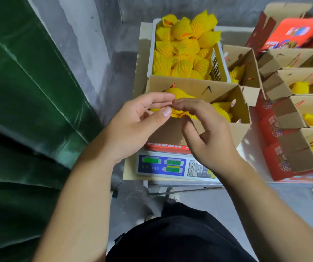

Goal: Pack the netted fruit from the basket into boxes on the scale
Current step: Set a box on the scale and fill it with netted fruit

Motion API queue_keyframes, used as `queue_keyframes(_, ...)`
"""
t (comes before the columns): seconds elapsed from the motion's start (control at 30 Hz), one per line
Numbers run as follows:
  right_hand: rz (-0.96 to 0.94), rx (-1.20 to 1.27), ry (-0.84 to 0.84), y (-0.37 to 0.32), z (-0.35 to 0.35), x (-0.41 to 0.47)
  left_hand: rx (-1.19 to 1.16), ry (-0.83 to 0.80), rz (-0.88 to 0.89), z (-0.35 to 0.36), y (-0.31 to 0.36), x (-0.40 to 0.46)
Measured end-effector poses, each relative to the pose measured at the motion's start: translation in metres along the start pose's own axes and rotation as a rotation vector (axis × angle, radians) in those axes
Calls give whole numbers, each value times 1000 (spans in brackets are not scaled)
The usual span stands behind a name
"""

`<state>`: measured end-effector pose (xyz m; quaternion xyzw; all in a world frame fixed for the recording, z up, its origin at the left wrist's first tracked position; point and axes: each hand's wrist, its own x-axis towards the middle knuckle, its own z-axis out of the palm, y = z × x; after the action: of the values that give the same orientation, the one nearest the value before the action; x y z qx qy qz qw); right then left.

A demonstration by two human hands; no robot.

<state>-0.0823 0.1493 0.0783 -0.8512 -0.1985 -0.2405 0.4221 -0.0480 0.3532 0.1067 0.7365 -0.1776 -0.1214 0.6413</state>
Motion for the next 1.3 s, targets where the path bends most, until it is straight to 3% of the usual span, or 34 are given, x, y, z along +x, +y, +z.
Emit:
queue_keyframes(0.23, 51, 40, -32, 40, -23, 47, 54, 51, 2, 8, 5, 56)
queue_keyframes(0.37, 206, 41, -76, 106, -64, 102, 215, -11, -20, 2, 12, 115)
queue_keyframes(0.53, 490, -297, -426, 232, -84, 169, 376, -67, -131, 2, -7, 229)
queue_keyframes(0.63, 375, -453, -673, 283, -57, 197, 463, 18, -278, 18, -41, 303)
queue_keyframes(0.77, 150, -559, -852, 328, -7, 214, 1148, -166, -442, 17, -94, 360)
queue_keyframes(0.83, 108, -604, -909, 347, 9, 208, 1347, -246, -496, 8, -111, 369)
queue_keyframes(0.93, 153, -580, -808, 367, 21, 194, 1489, -221, -464, 9, -125, 377)
queue_keyframes(1.13, 240, -477, -604, 377, 24, 191, 1526, -159, -548, 20, -128, 382)
queue_keyframes(1.3, 235, -332, -701, 378, 26, 194, 1513, -170, -508, 18, -128, 386)
